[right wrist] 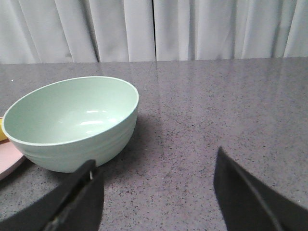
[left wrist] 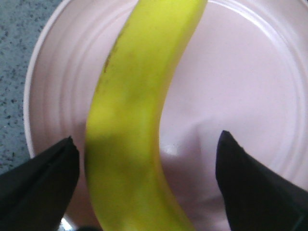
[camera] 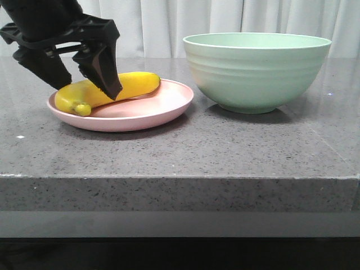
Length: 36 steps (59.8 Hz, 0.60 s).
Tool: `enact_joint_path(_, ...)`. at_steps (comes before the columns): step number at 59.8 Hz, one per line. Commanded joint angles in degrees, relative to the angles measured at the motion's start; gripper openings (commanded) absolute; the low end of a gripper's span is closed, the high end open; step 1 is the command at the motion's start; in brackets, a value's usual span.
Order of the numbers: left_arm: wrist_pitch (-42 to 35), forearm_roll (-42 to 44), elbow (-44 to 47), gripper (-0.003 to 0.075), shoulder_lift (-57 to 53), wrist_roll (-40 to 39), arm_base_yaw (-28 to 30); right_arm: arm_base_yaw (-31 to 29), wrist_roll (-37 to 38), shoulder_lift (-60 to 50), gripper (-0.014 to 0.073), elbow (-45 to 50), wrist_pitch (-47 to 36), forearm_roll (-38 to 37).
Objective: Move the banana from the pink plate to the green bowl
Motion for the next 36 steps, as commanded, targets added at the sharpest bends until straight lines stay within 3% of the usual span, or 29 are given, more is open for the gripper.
enact_joint_path(1, -1.79, -0.82, -1.96, 0.0567, -1.66, 0.04, -0.5, -0.35, 0.02, 0.86, 0.0509, -2.14, -3.78, -0.4)
enact_joint_path(20, -1.79, -0.82, -1.96, 0.0552, -0.61, 0.04, -0.5, -0.35, 0.02, 0.86, 0.0509, -2.14, -3.06, -0.4)
enact_joint_path(36, -1.66, -0.82, -1.96, 0.0307, -0.61, 0.04, -0.5, -0.35, 0.02, 0.86, 0.0509, -2.14, -3.06, -0.4)
